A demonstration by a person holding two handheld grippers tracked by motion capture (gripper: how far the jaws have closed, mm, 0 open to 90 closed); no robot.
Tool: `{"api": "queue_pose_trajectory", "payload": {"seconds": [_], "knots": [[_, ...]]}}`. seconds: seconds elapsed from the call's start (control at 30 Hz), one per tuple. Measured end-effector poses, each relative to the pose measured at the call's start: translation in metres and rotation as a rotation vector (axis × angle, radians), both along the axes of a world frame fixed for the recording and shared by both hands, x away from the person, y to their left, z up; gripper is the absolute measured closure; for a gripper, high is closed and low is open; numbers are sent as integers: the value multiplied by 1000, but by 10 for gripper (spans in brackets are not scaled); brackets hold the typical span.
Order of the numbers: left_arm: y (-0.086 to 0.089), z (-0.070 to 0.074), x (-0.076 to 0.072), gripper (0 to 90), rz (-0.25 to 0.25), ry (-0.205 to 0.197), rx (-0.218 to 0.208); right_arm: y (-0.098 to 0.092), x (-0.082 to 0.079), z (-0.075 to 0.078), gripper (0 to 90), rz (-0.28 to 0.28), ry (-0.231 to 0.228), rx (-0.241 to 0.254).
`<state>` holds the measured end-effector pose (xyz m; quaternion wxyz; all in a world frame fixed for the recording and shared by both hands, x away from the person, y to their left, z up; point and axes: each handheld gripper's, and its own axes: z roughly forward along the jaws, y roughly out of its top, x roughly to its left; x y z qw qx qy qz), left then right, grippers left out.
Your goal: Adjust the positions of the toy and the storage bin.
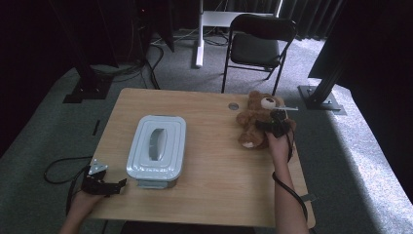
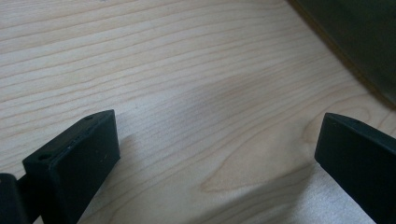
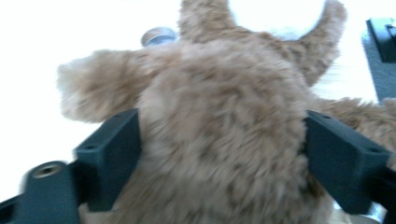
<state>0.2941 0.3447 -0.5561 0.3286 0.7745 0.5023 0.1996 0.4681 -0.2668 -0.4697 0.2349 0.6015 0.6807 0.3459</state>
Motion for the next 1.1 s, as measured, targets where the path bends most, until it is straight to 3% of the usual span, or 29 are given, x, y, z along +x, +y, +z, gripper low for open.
{"api": "queue_pose_trajectory", "payload": {"seconds": [0.13,0.3,0.53,0.83,1.03,1.1], "knots": [[2,1,4,5,9,1,-7,6,-9,8,135,27,-33,-1],[1,4,8,5,10,-9,0,19,-22,17,135,95,-80,85],[1,12,17,5,9,-27,-3,55,-32,18,138,185,-98,69],[-5,20,35,5,2,-43,1,107,-36,3,129,283,-110,58],[-15,23,48,5,-21,-49,11,143,-38,-16,125,344,-86,44],[-18,24,51,5,-29,-50,10,154,-39,-22,124,367,-79,67]]}}
